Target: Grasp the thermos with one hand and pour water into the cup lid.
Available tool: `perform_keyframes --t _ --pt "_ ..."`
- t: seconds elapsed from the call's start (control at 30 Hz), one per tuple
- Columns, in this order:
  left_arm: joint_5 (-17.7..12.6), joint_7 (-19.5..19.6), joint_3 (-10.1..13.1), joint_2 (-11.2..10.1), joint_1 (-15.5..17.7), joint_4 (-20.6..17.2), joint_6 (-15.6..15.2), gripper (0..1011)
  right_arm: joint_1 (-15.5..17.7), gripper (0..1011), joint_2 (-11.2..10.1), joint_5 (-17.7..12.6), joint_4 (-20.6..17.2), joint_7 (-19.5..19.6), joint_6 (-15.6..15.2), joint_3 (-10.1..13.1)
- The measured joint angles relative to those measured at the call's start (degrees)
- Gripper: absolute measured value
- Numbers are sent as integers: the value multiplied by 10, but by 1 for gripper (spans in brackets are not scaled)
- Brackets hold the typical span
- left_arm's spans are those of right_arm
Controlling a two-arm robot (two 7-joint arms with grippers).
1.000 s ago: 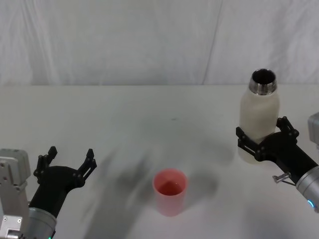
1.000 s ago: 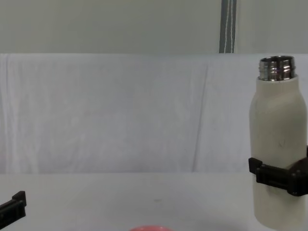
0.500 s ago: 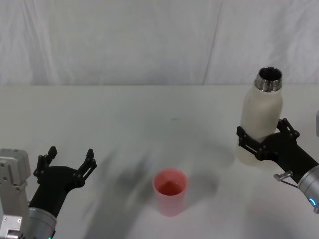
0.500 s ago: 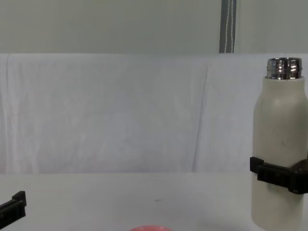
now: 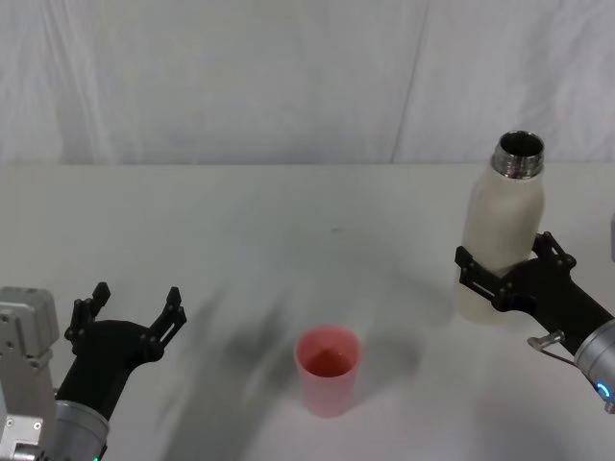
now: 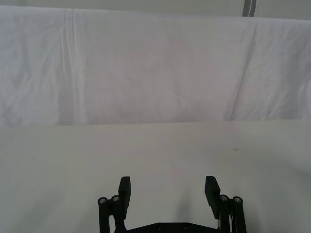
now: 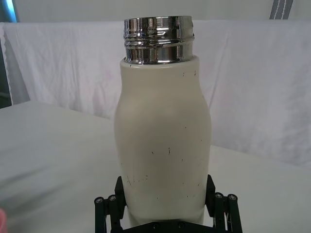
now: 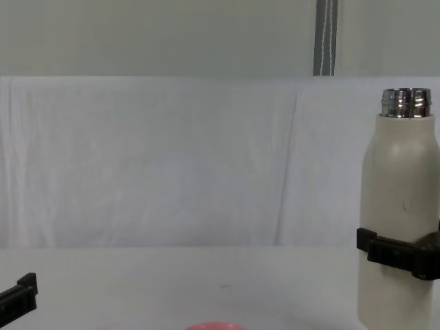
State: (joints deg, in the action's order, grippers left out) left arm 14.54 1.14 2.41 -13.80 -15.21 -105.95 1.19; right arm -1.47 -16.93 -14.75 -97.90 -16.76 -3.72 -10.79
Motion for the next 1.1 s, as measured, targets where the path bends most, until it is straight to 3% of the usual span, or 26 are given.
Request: perform_keyframes --t 1.1 --pt "0 0 0 0 0 0 0 1001 -22 950 0 -43 29 9 -2 -13"
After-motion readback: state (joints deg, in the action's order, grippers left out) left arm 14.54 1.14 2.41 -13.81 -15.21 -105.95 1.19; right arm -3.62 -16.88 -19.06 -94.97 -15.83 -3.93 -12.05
